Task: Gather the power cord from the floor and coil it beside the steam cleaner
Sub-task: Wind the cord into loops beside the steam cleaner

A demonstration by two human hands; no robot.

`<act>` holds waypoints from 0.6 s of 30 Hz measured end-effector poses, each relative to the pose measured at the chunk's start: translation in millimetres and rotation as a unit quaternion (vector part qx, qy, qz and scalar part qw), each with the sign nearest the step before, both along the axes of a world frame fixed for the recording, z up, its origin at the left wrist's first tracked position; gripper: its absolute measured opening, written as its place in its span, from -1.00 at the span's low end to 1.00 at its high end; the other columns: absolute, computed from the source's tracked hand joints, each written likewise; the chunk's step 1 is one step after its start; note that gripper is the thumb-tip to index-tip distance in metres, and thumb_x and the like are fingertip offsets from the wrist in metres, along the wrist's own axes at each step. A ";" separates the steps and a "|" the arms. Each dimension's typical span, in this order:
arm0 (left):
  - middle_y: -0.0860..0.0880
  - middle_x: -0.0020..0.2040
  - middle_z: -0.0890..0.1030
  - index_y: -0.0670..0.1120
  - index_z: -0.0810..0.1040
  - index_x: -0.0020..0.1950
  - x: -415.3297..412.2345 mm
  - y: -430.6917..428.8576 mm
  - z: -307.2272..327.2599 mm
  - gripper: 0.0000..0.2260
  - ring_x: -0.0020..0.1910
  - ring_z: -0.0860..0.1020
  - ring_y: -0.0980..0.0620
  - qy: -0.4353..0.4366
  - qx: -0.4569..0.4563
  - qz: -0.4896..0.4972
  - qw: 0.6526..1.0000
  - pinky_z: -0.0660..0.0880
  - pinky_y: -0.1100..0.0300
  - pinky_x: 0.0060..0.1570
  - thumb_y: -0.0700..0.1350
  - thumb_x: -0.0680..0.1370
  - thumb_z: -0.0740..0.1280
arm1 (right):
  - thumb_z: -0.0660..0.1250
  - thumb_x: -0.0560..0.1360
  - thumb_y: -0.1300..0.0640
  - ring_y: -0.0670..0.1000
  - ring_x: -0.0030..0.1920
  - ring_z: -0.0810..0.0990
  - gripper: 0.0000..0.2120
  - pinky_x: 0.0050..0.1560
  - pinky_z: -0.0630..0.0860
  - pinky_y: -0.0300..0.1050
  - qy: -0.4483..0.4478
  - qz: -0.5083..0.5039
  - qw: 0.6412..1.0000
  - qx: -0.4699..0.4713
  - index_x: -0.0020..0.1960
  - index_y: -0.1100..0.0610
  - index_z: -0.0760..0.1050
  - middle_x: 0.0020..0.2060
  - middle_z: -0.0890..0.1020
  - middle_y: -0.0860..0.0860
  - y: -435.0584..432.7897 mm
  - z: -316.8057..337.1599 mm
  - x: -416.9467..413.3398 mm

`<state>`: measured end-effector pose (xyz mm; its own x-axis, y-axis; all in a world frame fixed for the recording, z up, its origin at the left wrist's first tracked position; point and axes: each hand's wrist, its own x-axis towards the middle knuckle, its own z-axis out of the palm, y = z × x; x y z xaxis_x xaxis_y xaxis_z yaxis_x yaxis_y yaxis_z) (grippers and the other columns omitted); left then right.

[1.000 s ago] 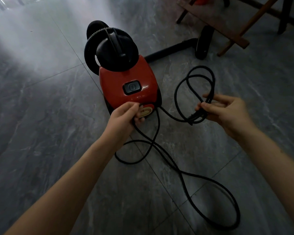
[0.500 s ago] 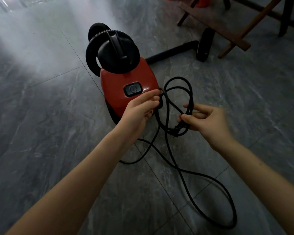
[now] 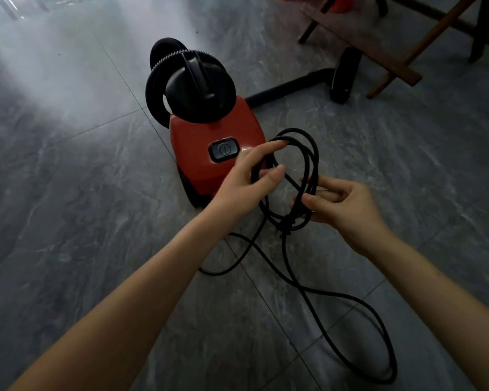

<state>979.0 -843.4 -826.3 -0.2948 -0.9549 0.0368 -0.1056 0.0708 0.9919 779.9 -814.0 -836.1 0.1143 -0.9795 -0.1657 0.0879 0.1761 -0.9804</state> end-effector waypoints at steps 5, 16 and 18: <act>-0.05 0.04 0.51 -0.02 0.44 0.08 -16.1 1.9 -7.3 -0.79 -0.15 0.65 -0.03 0.061 0.002 0.059 0.996 0.65 0.05 -0.11 -0.06 0.54 0.42 | 0.40 0.48 0.34 0.06 -0.12 0.75 -0.70 -0.18 0.63 -0.21 0.014 -0.008 0.999 -0.036 0.14 0.05 0.59 -0.16 0.76 0.08 5.5 0.5 10.0; -0.06 -0.18 0.45 0.00 0.30 -0.04 -26.7 -0.1 -8.2 -0.66 -0.34 0.53 -0.02 -0.008 -0.086 0.099 0.991 0.58 -0.21 -0.20 -0.40 0.48 0.33 | 0.41 0.51 0.09 0.14 -0.08 0.74 -0.84 -0.10 0.68 -0.01 -0.003 -0.031 0.999 -0.011 0.03 0.15 0.65 -0.09 0.75 0.11 5.4 2.3 16.4; -0.09 -0.14 0.45 -0.05 0.25 0.00 -24.9 -0.2 -6.4 -0.65 -0.31 0.59 -0.09 0.009 -0.070 0.078 0.994 0.64 -0.11 -0.18 -0.45 0.50 0.29 | 0.38 0.53 0.15 0.15 -0.13 0.74 -0.89 -0.17 0.68 -0.04 -0.010 -0.054 0.998 -0.009 -0.03 0.18 0.65 -0.14 0.75 0.12 4.7 2.2 16.3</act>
<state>954.1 -843.6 -832.7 -0.1408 -0.9742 0.1765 -0.1086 0.1924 0.9753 796.1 -809.3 -833.9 0.0106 -0.9892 -0.1459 0.1244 0.1460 -0.9814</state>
